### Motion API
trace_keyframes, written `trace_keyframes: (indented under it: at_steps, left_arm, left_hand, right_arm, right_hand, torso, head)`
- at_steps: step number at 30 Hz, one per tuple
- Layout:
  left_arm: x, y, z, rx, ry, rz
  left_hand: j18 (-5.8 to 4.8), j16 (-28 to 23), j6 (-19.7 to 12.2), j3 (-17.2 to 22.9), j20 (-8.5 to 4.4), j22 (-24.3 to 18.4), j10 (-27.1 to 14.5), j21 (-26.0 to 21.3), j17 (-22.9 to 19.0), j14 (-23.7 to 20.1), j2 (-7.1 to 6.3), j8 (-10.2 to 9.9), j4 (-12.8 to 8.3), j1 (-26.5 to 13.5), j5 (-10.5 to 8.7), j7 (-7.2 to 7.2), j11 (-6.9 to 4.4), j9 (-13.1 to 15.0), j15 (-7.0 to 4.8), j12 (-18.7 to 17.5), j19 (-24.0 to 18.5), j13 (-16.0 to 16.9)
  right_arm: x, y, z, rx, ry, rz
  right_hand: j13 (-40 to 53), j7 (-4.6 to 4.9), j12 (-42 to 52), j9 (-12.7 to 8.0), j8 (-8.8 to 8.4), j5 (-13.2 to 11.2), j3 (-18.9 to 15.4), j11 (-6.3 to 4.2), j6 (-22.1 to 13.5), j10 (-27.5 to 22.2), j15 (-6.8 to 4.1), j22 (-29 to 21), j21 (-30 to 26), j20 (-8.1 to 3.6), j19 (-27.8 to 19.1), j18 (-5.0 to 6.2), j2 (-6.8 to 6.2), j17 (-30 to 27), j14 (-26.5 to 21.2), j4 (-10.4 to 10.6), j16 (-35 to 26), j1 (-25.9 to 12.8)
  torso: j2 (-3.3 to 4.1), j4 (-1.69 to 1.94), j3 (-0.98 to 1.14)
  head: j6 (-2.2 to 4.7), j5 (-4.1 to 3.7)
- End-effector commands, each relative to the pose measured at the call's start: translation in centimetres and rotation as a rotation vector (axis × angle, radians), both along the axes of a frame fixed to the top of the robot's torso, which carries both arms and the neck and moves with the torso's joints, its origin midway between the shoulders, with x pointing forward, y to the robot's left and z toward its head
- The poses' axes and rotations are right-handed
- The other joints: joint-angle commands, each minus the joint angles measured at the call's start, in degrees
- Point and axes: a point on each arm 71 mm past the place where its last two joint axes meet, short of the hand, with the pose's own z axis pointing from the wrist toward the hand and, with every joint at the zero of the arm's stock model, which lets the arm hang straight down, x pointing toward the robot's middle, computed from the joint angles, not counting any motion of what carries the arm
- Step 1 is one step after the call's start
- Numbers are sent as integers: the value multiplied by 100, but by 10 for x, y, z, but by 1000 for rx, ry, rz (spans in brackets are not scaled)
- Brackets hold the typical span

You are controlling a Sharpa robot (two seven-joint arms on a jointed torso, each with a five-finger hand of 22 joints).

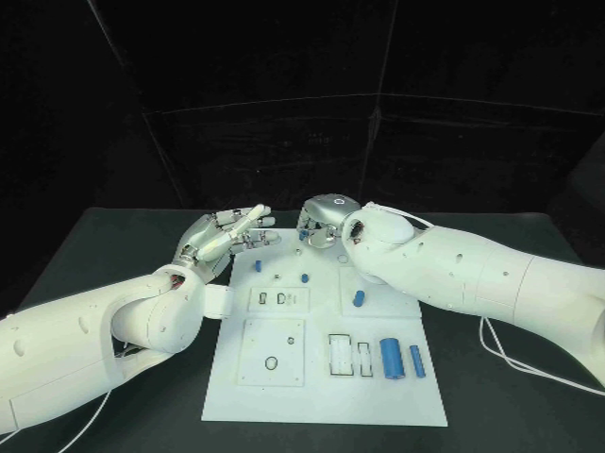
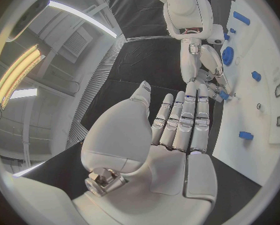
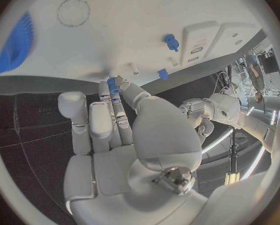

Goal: Assemble the parts on the task board

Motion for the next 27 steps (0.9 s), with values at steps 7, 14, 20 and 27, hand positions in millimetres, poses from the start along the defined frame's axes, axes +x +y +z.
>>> trace_keyframes:
  at_steps: [7,14,20,27]
  left_arm:
    - [0,-1,1,-7,-5,-13]
    - [0,-2,1,-7,-2,-17]
    - [1,-2,1,-6,0,-17]
    - [1,-1,1,-6,1,-17]
  left_hand:
    - [32,-40,34,-4,-6,-6,19,-23,7,10,-1,-36,-24,39,-17,194,2,-9,15,-24,26,-9]
    - [32,-50,31,-6,-4,-11,16,-28,6,5,3,-41,-29,42,-17,194,3,-9,17,-29,24,-10]
    - [31,-57,28,-8,-3,-14,12,-32,5,1,5,-45,-31,44,-17,195,5,-10,18,-33,23,-11]
    - [31,-64,26,-11,-2,-17,8,-36,4,-4,7,-49,-33,45,-17,195,6,-11,20,-37,21,-11]
  right_arm:
    - [0,-1,2,-1,-13,-1]
    - [0,-2,3,3,-19,-10]
    - [1,-1,2,-2,-13,-15]
    - [1,0,1,-10,-3,-16]
  right_hand:
    - [-7,41,-36,8,40,-1,-3,0,-15,-31,36,-10,-1,1,-56,-38,-75,-12,82,43,-38,-24]
    - [-117,149,-239,-68,-43,-19,-29,140,-595,-501,146,-522,-303,82,-343,50,-300,-521,-51,160,-334,-148]
    - [-200,167,-207,-55,-36,-35,-141,181,-1028,-844,179,-908,-560,134,-531,119,-412,-892,-128,265,-575,-120]
    - [-213,166,-180,-45,-22,-40,-177,183,-1062,-895,180,-948,-591,137,-537,123,-411,-914,-125,302,-595,-90]
  torso:
    - [1,1,1]
    - [1,4,-8]
    - [2,6,-6]
    - [0,8,-11]
  head:
    - [0,0]
    - [5,-5]
    - [0,-9]
    - [-12,-13]
